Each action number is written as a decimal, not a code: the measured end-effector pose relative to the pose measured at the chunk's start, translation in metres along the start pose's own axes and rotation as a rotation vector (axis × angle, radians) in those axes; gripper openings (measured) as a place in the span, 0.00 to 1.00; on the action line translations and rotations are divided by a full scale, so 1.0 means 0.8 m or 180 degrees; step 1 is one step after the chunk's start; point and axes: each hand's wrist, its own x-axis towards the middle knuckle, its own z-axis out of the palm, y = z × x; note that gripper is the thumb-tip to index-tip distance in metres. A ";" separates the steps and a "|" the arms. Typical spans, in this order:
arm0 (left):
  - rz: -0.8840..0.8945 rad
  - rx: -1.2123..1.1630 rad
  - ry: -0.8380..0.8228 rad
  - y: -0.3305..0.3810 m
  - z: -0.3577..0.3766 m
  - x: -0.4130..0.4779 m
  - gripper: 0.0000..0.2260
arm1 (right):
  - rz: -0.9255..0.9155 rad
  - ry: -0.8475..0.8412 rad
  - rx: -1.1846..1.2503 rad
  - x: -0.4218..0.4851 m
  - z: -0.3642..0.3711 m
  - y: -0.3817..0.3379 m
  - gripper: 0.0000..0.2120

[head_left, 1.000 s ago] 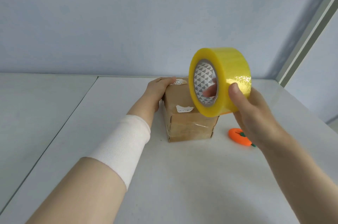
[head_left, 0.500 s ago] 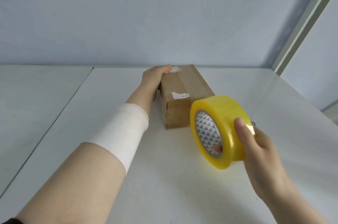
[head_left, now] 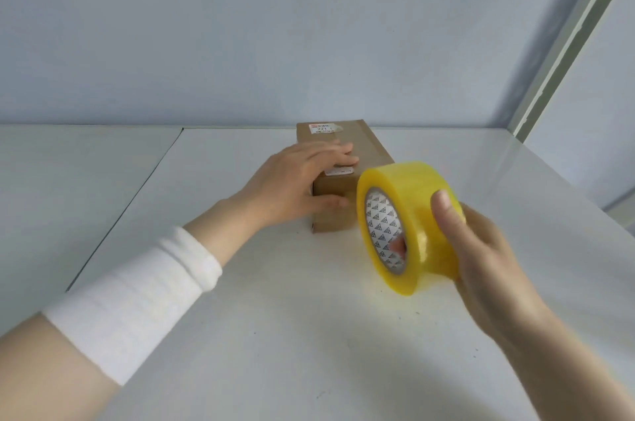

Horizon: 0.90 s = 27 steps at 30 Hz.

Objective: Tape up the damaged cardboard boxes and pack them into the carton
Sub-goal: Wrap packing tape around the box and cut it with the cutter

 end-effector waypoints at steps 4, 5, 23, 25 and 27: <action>-0.0256 -0.0675 0.0120 0.006 -0.043 0.024 0.14 | -0.0623 -0.0439 -0.0038 0.021 -0.007 -0.059 0.22; -0.0367 -0.0825 0.0102 0.008 -0.056 0.034 0.10 | -0.0724 -0.0479 0.0026 0.031 -0.006 -0.074 0.18; -0.0884 -0.0544 -0.0534 -0.035 -0.049 0.085 0.34 | -0.0984 0.0084 -0.0248 0.176 0.037 -0.060 0.13; -0.0852 -0.0565 -0.0558 -0.038 -0.049 0.086 0.34 | -0.1036 0.0234 -0.0235 0.172 0.042 -0.067 0.14; -0.0879 -0.0540 -0.0567 -0.040 -0.049 0.086 0.35 | -0.1104 0.0285 -0.0091 0.161 0.037 -0.072 0.15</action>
